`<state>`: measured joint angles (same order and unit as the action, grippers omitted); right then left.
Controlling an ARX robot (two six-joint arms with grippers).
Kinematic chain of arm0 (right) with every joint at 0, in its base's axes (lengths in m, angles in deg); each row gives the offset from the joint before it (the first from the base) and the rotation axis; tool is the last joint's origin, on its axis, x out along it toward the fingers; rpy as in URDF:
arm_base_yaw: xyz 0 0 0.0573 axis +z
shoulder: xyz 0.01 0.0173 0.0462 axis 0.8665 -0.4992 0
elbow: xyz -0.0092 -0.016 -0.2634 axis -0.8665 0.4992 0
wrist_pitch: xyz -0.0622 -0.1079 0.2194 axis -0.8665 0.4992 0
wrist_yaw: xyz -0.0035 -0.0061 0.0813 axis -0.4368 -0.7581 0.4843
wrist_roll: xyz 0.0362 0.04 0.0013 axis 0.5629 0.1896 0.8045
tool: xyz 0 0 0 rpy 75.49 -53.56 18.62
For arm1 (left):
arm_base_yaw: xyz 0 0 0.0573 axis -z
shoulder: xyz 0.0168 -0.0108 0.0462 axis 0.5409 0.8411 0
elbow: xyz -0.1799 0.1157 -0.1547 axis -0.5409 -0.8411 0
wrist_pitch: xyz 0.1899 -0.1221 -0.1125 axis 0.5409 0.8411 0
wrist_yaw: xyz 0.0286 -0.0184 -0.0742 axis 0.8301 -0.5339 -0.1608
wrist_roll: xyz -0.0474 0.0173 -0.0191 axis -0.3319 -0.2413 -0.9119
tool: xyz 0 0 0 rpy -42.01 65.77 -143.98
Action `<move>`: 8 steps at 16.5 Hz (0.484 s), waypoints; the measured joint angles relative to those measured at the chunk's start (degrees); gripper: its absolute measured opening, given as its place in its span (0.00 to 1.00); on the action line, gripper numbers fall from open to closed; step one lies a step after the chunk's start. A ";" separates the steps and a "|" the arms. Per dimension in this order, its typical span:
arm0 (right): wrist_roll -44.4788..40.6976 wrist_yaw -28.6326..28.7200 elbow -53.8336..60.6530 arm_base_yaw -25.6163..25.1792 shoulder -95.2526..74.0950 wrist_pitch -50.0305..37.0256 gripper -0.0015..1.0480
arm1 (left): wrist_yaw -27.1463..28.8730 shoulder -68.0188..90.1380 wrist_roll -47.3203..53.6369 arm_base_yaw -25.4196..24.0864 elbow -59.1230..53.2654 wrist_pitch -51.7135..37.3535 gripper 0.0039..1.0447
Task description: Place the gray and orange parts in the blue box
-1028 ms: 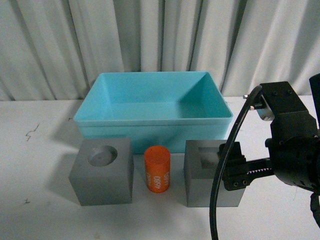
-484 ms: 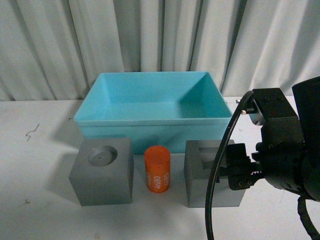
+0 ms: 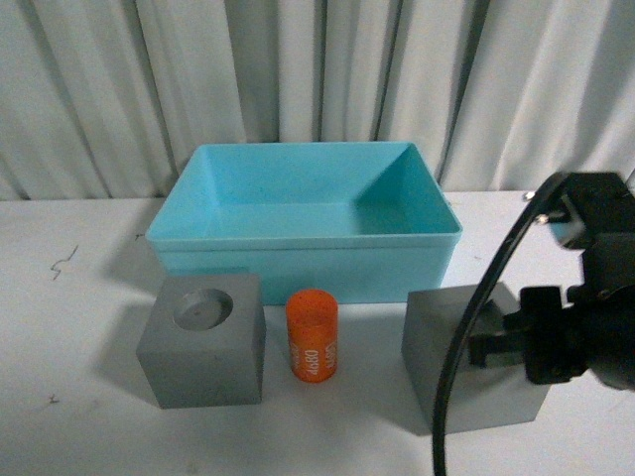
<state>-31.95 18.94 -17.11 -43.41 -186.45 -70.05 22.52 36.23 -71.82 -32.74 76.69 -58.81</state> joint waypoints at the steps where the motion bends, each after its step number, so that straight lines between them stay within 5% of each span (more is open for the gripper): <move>1: -0.04 0.31 -0.09 -1.25 3.93 1.16 0.17 | 0.00 0.00 0.00 0.00 0.00 0.00 0.94; 4: -0.59 2.34 -7.50 -5.03 14.78 2.95 0.17 | 0.00 0.00 0.00 0.00 0.00 0.00 0.94; 8: -1.29 2.89 -22.34 -6.01 5.38 -1.92 0.17 | 0.00 0.00 -0.02 0.00 0.00 0.00 0.94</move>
<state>-33.24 21.82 -39.45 -49.42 -181.08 -71.97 22.52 36.23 -71.84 -32.74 76.69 -58.81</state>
